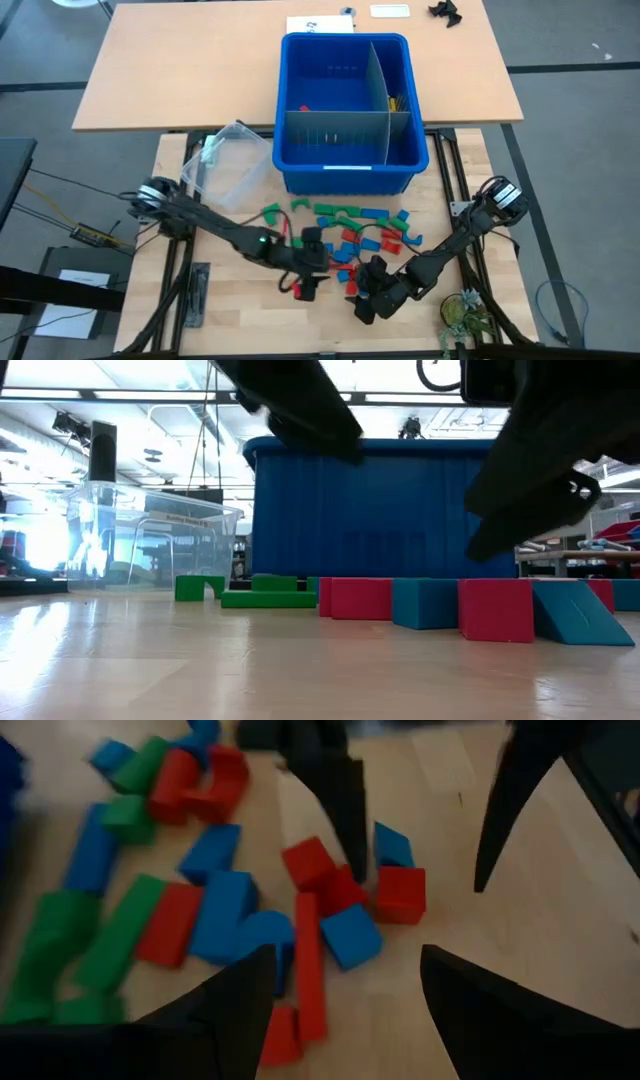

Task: Sort blocks
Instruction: Put the red block into the blue bin

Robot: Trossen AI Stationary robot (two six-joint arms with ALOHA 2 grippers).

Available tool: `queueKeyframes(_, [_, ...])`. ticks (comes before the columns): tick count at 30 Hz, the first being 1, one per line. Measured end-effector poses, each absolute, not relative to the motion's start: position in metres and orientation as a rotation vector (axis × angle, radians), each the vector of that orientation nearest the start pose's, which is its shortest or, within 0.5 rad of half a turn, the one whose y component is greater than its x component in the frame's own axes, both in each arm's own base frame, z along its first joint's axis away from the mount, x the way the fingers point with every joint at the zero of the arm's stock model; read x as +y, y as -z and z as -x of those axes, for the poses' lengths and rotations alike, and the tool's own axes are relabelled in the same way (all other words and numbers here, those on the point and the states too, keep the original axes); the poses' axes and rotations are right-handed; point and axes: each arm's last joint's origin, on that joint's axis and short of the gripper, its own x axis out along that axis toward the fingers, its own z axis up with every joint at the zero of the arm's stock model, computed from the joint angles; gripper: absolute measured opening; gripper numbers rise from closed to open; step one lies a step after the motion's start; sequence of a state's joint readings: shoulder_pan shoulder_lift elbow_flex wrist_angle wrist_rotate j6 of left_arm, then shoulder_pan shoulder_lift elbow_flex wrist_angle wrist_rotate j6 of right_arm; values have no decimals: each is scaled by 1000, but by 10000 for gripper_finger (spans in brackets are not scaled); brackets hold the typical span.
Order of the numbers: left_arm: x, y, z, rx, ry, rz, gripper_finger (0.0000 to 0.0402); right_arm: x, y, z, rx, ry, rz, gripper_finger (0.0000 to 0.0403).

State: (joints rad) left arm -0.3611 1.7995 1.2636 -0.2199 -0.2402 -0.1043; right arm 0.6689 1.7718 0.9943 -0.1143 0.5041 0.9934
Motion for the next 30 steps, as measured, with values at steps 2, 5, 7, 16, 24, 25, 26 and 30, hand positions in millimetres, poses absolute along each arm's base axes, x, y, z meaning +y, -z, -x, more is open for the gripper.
queueKeyframes(2, [-133,-210,-380,756,94,-122,256,208,-168,-277,680,232,-425,307])
queueKeyframes(5, [-131,-199,-396,802,112,-153,256,213,-178,-267,598,273,-383,307])
queueKeyframes(7, [-128,-194,-405,843,112,-158,256,217,-183,-259,537,309,-346,307])
queueKeyframes(16, [-118,-170,-412,1029,72,-117,239,234,-194,-232,291,435,-238,307])
queueKeyframes(24, [-118,-165,-414,1026,88,-103,189,227,-195,-236,254,495,-200,307])
queueKeyframes(25, [-118,-163,-414,1032,91,-104,185,226,-195,-238,253,500,-201,307])
queueKeyframes(26, [-118,-160,-414,1040,91,-107,181,224,-194,-239,256,506,-200,307])
queueKeyframes(30, [-119,-147,-416,1067,88,-109,173,220,-194,-242,263,512,-204,307])
